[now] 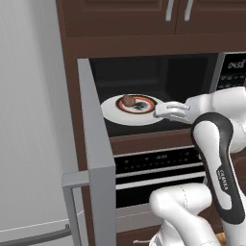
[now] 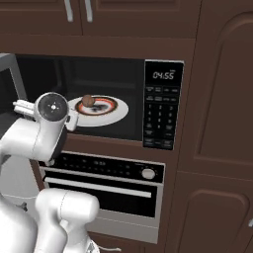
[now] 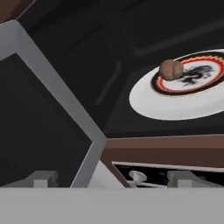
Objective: Retrieve the reheated potato from the microwave, then place the potato, cheese, and condiment on the cutting board.
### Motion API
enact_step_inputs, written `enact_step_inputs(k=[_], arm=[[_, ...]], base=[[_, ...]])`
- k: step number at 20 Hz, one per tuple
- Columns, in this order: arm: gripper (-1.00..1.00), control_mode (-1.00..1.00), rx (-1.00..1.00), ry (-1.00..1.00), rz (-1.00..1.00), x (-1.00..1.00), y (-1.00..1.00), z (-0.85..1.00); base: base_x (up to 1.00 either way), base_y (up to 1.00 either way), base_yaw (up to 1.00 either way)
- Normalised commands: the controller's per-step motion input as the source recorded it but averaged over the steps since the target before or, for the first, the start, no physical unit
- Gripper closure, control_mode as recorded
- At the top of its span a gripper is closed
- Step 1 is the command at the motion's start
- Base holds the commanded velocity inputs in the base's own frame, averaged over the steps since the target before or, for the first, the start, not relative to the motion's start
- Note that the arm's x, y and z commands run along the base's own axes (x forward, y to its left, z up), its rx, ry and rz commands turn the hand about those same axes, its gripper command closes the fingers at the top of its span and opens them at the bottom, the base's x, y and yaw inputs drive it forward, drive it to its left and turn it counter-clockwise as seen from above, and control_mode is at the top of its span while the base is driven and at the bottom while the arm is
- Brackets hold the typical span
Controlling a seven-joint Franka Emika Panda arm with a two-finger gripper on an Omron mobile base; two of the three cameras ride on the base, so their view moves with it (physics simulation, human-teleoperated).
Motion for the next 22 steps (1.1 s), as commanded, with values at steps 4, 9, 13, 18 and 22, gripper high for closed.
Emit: enact_step_inputs(k=[4,9,13,18,22], arm=[[-1.0,-1.0,0.01,0.09,0.0,0.7,-0.03,-0.12],[-1.0,-1.0,-0.05,0.0,0.0,0.56,0.0,-0.12],[-1.0,-1.0,-0.12,0.0,0.0,0.51,-0.04,-0.16],[-1.0,-1.0,-0.13,0.02,0.02,0.52,-0.01,-0.04],[-1.0,-1.0,-0.16,0.04,0.04,0.51,0.0,-0.1]], base=[[0.0,0.0,0.0],[0.0,0.0,0.0],[0.0,0.0,0.0],[0.0,0.0,0.0],[0.0,0.0,0.0]])
